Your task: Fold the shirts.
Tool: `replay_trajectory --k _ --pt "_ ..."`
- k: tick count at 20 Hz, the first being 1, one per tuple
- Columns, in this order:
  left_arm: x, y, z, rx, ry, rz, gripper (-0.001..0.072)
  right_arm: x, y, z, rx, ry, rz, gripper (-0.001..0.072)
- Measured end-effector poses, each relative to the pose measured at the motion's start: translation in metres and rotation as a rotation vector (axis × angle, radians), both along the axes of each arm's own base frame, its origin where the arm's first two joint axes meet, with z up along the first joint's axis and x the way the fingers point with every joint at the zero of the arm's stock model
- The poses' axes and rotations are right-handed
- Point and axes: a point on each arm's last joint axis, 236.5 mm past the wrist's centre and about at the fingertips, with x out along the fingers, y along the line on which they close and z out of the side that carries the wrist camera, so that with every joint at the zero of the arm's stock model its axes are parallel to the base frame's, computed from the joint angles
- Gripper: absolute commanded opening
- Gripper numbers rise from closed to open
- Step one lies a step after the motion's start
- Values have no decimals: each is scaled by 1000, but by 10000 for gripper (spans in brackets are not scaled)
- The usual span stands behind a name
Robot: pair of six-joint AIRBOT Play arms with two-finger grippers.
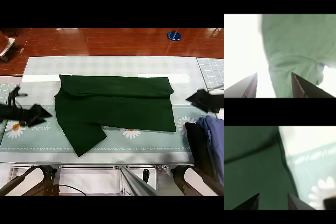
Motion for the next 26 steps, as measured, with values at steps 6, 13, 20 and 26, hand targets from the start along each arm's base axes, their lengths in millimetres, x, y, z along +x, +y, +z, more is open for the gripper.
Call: replay_trajectory --k 6,13,20,26 --pt "-33 -26 -37 -87 -2 100 508 -30 35 -19 110 -23 -29 407" --pt "-33 -65 -57 -177 -10 100 505 -34 43 -21 145 -27 -37 407" --pt "-31 -91 -69 -124 -26 -11 14 -49 -9 -39 40 38 -177 407" --pt "-21 -92 -66 -115 -52 -11 14 -105 -3 -82 40 337 -121 408"
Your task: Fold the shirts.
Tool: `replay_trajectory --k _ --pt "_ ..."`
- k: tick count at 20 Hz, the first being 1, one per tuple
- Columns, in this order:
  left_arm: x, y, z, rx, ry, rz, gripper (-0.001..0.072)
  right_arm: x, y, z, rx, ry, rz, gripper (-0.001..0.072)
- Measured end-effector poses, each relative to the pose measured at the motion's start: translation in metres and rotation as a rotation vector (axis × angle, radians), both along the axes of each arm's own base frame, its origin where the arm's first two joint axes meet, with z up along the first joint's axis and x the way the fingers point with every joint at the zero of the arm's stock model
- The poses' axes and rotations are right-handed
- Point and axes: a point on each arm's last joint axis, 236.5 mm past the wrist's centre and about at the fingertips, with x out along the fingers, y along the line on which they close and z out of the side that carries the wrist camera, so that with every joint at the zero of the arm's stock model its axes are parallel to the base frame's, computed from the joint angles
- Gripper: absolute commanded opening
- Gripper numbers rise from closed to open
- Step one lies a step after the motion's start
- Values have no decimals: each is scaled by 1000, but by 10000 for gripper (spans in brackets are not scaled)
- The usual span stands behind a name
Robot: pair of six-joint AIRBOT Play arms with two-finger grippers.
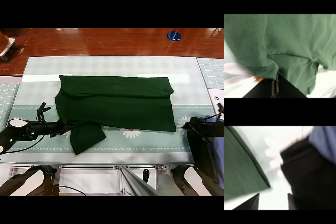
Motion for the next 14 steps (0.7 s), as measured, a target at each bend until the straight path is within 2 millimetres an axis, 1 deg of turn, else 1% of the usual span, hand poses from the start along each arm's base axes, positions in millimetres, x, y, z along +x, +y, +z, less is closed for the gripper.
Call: replay_trajectory --k 2,3,6,11,12,13,14 --pt "1 0 0 -1 -3 3 14 -9 13 -10 41 65 47 408" --pt "2 0 1 -2 -4 3 14 -9 17 -14 59 79 58 408" --pt "2 -1 1 -4 -4 4 14 1 31 -22 122 77 61 408" --pt "2 -1 2 -7 -3 4 14 26 45 -30 210 35 32 407" --pt "2 -2 2 -8 -3 5 14 33 48 -32 226 23 20 362" --pt "2 -2 2 -8 -3 5 14 37 51 -34 232 15 21 181" --pt "2 -2 2 -10 -3 6 14 43 53 -37 227 2 28 19"
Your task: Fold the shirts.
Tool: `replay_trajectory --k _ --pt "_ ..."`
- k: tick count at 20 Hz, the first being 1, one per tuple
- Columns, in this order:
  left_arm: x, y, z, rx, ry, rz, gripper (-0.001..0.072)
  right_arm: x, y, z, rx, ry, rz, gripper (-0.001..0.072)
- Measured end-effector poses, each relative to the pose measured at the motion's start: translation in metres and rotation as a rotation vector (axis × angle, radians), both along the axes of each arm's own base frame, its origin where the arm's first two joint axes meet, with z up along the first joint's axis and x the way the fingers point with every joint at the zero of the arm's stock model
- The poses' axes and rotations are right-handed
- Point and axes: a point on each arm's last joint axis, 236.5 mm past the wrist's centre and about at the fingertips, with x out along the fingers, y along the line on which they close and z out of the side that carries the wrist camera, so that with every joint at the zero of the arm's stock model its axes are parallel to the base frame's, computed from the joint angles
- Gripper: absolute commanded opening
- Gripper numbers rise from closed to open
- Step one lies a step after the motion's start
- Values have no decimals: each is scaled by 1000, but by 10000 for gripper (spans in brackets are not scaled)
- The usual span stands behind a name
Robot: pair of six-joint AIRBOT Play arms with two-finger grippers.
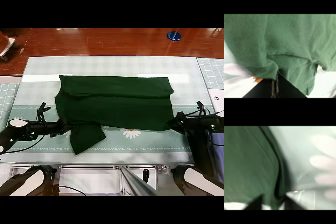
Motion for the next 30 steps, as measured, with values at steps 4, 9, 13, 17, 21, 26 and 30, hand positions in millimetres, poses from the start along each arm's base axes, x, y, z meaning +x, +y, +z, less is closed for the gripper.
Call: replay_trajectory --k 4,9,13,17,21,26,30 --pt "18 5 13 17 -55 -20 14 36 5 19 -9 -123 73 19" --pt "93 19 71 32 -224 16 13 95 -7 73 -41 -288 117 19" --pt "165 24 113 35 -326 21 13 138 -16 94 -33 -362 115 19" --pt "233 20 122 24 -357 9 13 187 -10 96 47 -422 93 19" --pt "273 12 107 -24 -315 -18 13 229 -1 86 91 -440 102 42" --pt "287 9 81 -57 -256 -35 508 255 -1 70 119 -419 75 415" --pt "284 47 85 -37 -207 -18 506 249 -39 74 86 -393 61 415"
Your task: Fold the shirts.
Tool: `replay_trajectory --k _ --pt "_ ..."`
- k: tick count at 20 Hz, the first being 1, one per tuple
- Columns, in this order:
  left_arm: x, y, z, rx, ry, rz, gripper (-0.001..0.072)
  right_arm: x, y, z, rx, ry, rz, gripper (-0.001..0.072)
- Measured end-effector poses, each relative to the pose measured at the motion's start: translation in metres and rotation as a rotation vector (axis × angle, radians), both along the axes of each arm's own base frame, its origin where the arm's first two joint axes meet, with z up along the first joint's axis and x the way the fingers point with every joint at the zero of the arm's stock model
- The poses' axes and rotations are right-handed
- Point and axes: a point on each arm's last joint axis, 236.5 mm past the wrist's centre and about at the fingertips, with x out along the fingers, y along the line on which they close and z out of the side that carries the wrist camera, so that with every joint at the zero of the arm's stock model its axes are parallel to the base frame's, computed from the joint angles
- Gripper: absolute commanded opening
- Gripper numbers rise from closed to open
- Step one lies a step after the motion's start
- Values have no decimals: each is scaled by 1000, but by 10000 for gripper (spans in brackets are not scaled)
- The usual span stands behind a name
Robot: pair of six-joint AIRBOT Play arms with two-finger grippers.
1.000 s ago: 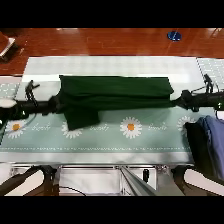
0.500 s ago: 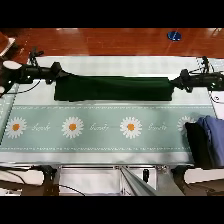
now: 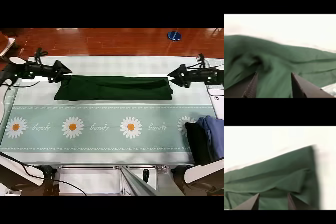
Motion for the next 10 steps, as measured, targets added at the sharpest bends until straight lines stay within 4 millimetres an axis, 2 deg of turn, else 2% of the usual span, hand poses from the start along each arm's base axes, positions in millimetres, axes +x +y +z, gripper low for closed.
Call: replay_trajectory --k 2,4,6,7,10 --pt "-12 17 8 38 20 -16 506 -14 -26 -4 -52 42 -3 415" --pt "-31 15 20 86 21 -55 505 -35 -45 -19 -112 125 0 415" --pt "-42 10 31 160 -31 -45 506 -49 -55 -31 -137 190 -11 415" --pt "-47 1 41 186 -75 -30 506 -52 -57 -35 -137 205 -19 415" --pt "-63 -41 77 213 -241 -7 506 -51 -55 -45 -106 223 -39 416"
